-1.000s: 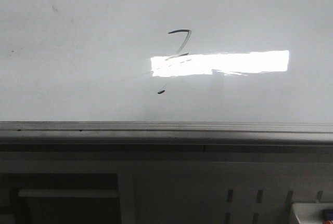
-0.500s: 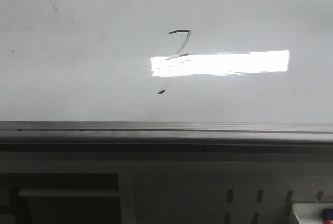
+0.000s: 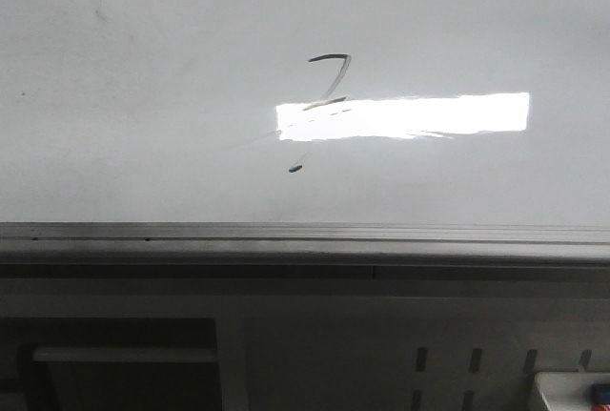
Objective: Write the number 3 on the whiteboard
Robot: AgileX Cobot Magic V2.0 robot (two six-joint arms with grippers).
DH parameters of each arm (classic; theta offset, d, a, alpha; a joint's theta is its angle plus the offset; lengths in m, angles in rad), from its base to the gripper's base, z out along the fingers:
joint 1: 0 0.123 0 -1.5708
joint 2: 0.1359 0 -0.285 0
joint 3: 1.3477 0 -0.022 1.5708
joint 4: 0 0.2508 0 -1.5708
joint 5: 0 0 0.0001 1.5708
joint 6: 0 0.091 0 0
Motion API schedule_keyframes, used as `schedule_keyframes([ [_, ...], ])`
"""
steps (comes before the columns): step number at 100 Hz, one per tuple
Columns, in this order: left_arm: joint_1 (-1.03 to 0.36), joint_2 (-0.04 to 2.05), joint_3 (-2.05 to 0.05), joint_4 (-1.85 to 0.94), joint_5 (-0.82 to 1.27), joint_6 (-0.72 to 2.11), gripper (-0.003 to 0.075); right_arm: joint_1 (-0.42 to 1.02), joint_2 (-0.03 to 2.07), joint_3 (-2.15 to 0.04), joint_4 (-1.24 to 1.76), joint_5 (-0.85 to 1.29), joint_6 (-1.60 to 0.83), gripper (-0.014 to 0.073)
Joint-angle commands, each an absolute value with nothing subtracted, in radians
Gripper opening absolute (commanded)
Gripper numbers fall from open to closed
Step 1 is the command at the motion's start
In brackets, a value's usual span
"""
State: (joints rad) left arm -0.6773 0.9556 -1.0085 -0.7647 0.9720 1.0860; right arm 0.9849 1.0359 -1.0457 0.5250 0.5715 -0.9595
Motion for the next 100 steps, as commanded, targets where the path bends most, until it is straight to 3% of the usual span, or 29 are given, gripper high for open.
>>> schedule_keyframes([
  [1,-0.665,0.95,-1.043,-0.804,0.917,1.077,0.0234,0.992,1.019,-1.08,0.547,0.514,-0.97,-0.0054],
  [43,-0.66,0.982,-1.043,-0.805,0.908,1.077,0.009,0.992,1.019,-1.08,0.559,0.519,-0.97,-0.0054],
  [59,-0.66,0.982,-1.043,-0.805,0.915,1.077,0.0002,0.992,1.019,-1.08,0.561,0.519,-0.97,-0.0048],
  [66,-0.66,0.982,-1.043,-0.805,0.927,1.077,-0.002,0.992,1.019,-1.08,0.561,0.517,-0.97,0.0002],
  [84,-0.66,0.982,-1.043,-0.801,0.989,1.095,-0.002,0.992,1.019,-1.08,0.586,0.477,-0.97,0.0353],
  [91,-0.66,0.982,-1.043,-0.799,1.015,1.105,-0.002,0.992,1.019,-1.08,0.613,0.44,-0.97,0.0421],
  [100,-0.66,0.982,-1.043,-0.797,1.036,1.105,-0.002,0.992,1.019,-1.082,0.633,0.412,-0.97,0.0427],
])
